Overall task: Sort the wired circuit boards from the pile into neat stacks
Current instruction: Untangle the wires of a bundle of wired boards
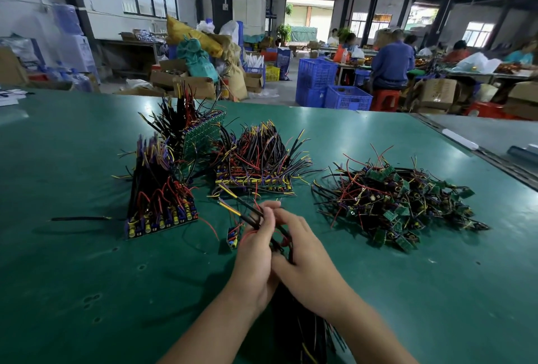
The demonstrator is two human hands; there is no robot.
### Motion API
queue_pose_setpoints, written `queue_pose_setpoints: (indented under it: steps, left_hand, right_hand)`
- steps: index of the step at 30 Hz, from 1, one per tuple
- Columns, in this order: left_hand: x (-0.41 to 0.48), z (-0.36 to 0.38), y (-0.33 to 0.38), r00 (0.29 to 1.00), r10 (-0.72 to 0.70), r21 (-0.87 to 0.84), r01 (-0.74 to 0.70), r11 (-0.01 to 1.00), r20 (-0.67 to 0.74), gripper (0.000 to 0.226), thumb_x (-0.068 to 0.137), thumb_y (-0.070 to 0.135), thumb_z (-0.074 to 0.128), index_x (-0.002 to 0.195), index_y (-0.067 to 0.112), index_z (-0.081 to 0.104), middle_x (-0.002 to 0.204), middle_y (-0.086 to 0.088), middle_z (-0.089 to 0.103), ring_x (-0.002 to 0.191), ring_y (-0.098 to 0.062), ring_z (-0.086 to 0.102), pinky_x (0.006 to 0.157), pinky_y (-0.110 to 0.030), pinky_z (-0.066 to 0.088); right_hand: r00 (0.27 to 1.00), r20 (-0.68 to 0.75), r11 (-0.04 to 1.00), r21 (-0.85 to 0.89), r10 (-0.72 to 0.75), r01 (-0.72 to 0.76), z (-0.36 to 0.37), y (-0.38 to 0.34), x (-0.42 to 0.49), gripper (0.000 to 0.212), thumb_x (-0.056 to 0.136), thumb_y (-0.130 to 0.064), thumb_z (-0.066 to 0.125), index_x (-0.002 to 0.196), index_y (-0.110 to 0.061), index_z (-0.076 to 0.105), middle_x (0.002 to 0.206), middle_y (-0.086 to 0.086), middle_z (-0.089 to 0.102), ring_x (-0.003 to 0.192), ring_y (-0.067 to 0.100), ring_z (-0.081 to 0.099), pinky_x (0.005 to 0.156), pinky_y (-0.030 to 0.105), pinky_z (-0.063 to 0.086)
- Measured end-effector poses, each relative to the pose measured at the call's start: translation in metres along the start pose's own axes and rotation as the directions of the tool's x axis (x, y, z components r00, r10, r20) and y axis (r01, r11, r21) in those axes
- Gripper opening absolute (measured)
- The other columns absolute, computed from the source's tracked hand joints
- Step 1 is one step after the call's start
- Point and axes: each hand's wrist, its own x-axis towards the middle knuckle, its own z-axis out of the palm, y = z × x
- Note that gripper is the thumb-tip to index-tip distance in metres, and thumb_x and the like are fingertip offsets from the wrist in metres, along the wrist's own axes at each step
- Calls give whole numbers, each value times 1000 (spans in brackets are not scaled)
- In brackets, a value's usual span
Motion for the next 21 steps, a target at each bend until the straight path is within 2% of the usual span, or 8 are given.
queue_pose_setpoints:
  steps: [3,6,9,11,14,17,19,21]
  left_hand:
    - [1,-5,8,997,6,24,-7,1000,76,43,84,41,50,115,17,66,118,1,68,108,-17,65,97,-40,50]
    - [4,-7,12,989,23,61,-32,998,143,49,85,42,45,118,13,67,133,2,61,122,-15,57,105,-36,41]
    - [3,-5,15,977,26,-15,-24,1000,211,43,87,43,38,108,17,66,130,0,62,124,-8,54,99,-29,44]
    - [4,-5,18,964,-2,-116,34,993,265,41,89,43,35,106,21,65,130,-1,62,124,-6,53,99,-31,42]
    - [6,-12,24,949,-69,-218,141,966,307,46,94,40,34,102,14,71,130,-1,63,125,-8,54,102,-35,39]
    - [9,-19,31,927,-85,-328,213,920,364,27,92,31,44,79,15,62,129,-11,63,123,-18,58,106,-40,36]
    - [13,-25,33,928,-26,-315,152,937,372,16,85,24,65,88,12,55,129,-17,61,124,-25,57,111,-42,35]
    - [19,-34,33,917,45,-288,78,954,397,45,68,7,81,103,8,53,132,-22,57,126,-31,54,109,-44,39]
  right_hand:
    - [998,-27,997,-60,-53,52,1,2,-1,61,86,-17,62,139,-36,37,133,-20,51,123,0,47,103,19,37]
    - [993,-88,981,-188,-72,54,-1,3,3,49,87,-22,67,131,-31,47,118,-17,59,109,11,54,92,25,42]
    - [987,-127,968,-240,-101,68,-6,-1,6,35,82,-29,66,115,-21,56,108,-9,58,103,16,54,87,28,43]
    - [990,-99,965,-252,-97,69,-9,-5,8,38,76,-34,60,111,-21,55,105,-7,54,99,17,55,84,34,46]
    - [992,-59,951,-297,-113,91,-12,-10,11,41,71,-23,61,111,-19,53,102,-5,45,87,20,54,77,39,49]
    - [987,-10,933,-329,-157,145,-15,-10,14,42,73,-14,60,114,-20,54,108,-4,43,84,18,53,76,29,47]
    - [984,-10,926,-340,-176,162,-20,-7,16,45,73,-6,57,117,-16,57,110,-2,47,82,12,49,75,18,39]
    - [983,-60,927,-346,-173,142,-29,-2,19,44,75,2,57,116,-13,61,105,-2,54,80,6,44,73,9,31]
